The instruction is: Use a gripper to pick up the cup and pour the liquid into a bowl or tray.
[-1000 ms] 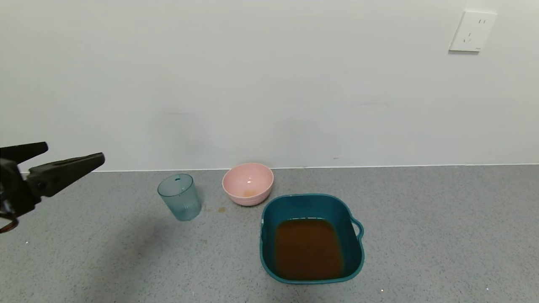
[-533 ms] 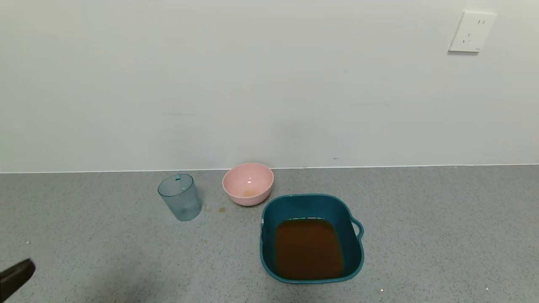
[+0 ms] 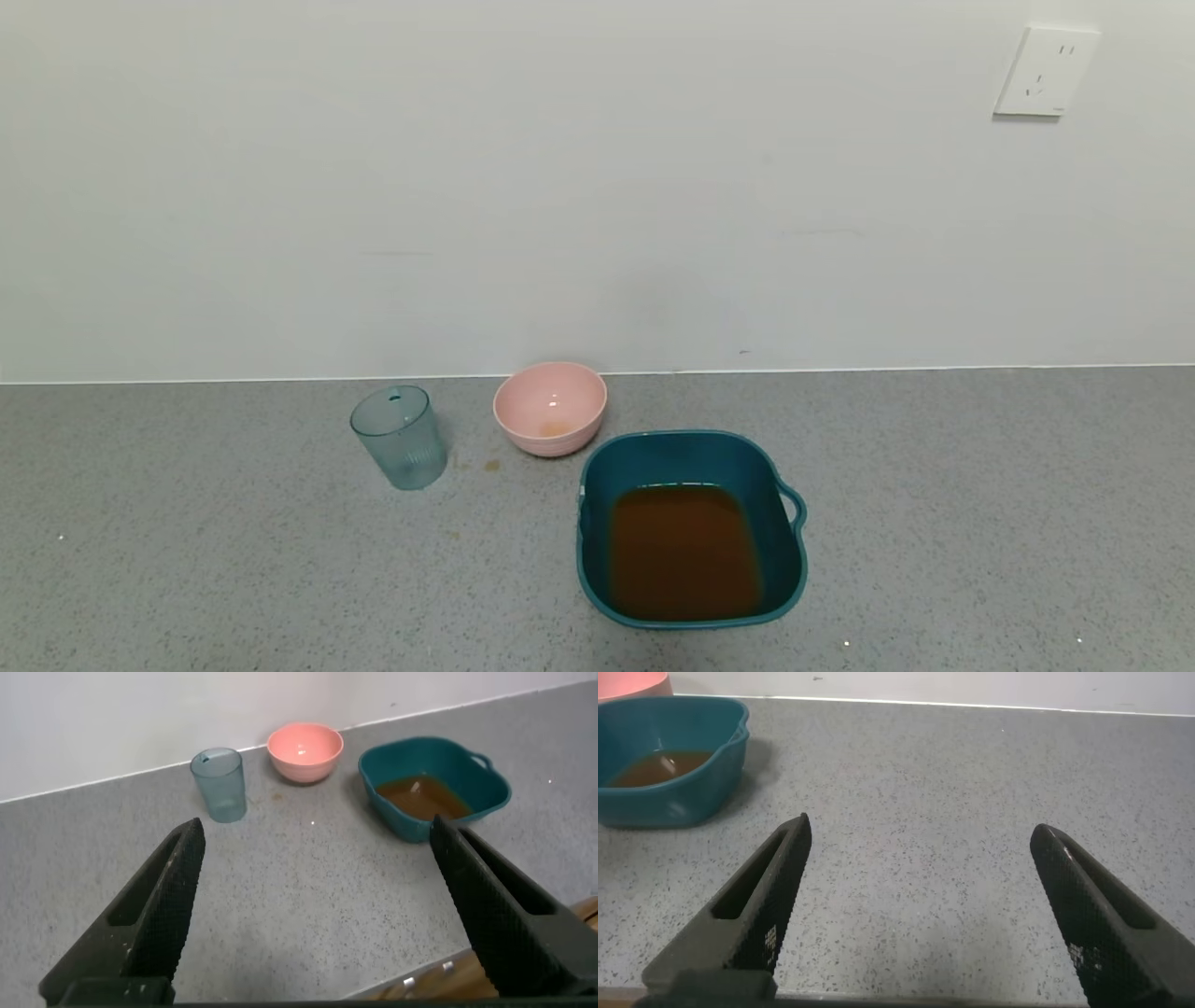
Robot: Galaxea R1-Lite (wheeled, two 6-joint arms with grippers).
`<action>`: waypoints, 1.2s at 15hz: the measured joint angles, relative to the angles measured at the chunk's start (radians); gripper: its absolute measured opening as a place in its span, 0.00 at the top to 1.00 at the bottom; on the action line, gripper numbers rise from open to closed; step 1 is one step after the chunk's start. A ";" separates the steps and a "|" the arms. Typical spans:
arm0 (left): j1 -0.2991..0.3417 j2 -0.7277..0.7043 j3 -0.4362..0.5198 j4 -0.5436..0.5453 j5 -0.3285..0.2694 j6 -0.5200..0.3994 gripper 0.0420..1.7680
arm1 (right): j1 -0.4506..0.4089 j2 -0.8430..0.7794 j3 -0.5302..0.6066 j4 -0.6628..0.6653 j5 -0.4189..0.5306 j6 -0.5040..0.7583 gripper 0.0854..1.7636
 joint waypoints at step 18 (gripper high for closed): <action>0.133 -0.284 0.350 -0.322 0.070 0.000 0.03 | 0.000 0.000 0.000 0.000 0.000 0.000 0.03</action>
